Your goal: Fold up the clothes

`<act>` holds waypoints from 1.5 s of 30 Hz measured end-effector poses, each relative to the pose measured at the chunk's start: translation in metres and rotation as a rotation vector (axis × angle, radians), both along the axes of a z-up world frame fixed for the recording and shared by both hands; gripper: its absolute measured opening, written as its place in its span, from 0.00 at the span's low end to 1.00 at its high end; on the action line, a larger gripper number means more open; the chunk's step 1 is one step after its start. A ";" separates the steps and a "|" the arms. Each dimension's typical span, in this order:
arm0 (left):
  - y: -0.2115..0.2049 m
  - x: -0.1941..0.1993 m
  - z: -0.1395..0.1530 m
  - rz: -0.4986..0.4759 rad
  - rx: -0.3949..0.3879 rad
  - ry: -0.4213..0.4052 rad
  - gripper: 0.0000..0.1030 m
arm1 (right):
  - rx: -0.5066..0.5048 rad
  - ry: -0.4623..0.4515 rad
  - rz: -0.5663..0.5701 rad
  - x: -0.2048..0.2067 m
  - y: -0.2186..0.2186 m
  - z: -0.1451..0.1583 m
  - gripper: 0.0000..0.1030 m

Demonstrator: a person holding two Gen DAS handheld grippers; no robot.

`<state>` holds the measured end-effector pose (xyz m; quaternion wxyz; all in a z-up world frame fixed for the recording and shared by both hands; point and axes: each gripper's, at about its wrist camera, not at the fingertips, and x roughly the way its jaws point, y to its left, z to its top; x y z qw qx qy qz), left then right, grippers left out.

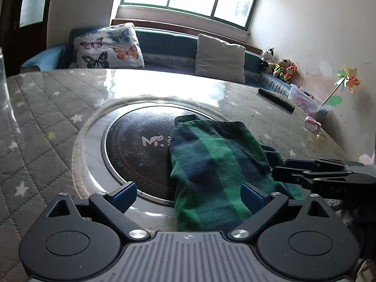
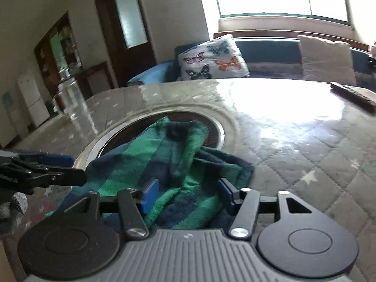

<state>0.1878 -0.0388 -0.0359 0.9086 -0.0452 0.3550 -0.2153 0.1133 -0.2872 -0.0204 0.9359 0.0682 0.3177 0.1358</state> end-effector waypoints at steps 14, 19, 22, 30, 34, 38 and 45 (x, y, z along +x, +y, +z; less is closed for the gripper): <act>-0.014 0.006 -0.013 0.003 -0.006 0.065 0.93 | 0.106 0.074 -0.088 -0.006 -0.016 -0.015 0.83; -0.016 0.006 -0.016 0.002 0.000 0.076 0.94 | 0.126 0.078 -0.092 -0.008 -0.014 -0.018 0.86; -0.018 0.005 -0.016 -0.001 0.001 0.079 0.94 | 0.134 0.081 -0.081 -0.009 -0.012 -0.017 0.86; -0.019 0.006 -0.019 -0.012 -0.005 0.088 0.87 | 0.205 0.082 -0.095 -0.013 -0.020 -0.016 0.86; -0.020 0.006 -0.020 -0.012 -0.003 0.089 0.85 | 0.280 0.090 -0.111 -0.013 -0.028 -0.015 0.86; -0.022 0.006 -0.020 -0.011 -0.002 0.092 0.83 | 0.288 0.097 -0.116 -0.007 -0.024 -0.015 0.86; -0.019 0.007 -0.020 -0.001 -0.005 0.094 0.82 | 0.183 0.105 -0.164 -0.003 -0.006 -0.021 0.87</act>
